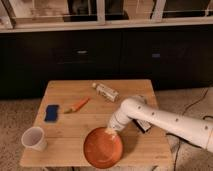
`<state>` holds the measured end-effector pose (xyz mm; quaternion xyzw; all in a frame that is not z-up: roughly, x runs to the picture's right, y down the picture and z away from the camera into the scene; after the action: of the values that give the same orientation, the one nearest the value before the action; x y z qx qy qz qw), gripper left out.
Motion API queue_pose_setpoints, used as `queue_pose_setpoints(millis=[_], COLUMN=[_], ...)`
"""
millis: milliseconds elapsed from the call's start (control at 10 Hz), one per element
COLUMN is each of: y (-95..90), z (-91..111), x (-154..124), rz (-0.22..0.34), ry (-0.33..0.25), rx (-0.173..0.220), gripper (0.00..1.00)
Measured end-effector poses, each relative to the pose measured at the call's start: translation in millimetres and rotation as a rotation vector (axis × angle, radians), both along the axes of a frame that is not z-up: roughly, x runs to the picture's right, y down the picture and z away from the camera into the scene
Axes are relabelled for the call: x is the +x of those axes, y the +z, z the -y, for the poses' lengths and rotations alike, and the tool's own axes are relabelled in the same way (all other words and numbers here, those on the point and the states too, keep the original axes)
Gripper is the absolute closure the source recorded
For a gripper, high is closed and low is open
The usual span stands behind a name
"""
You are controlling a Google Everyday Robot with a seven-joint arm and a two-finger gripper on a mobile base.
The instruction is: Drag the ceramic bowl in a circle
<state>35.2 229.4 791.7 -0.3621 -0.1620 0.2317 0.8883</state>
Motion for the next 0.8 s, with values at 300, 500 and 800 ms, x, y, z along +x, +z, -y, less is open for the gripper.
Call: queue_pose_setpoints(millis=[300,500,800], y=[10.7,25.5,41.9], z=[42.1,74.2,101.9], x=[41.5,41.0,4.2], rz=[-0.079,-0.097,-0.087], ry=[0.053,0.070,0.094], rx=[0.072,0.102,0.119], gripper=[0.98,0.98,0.98])
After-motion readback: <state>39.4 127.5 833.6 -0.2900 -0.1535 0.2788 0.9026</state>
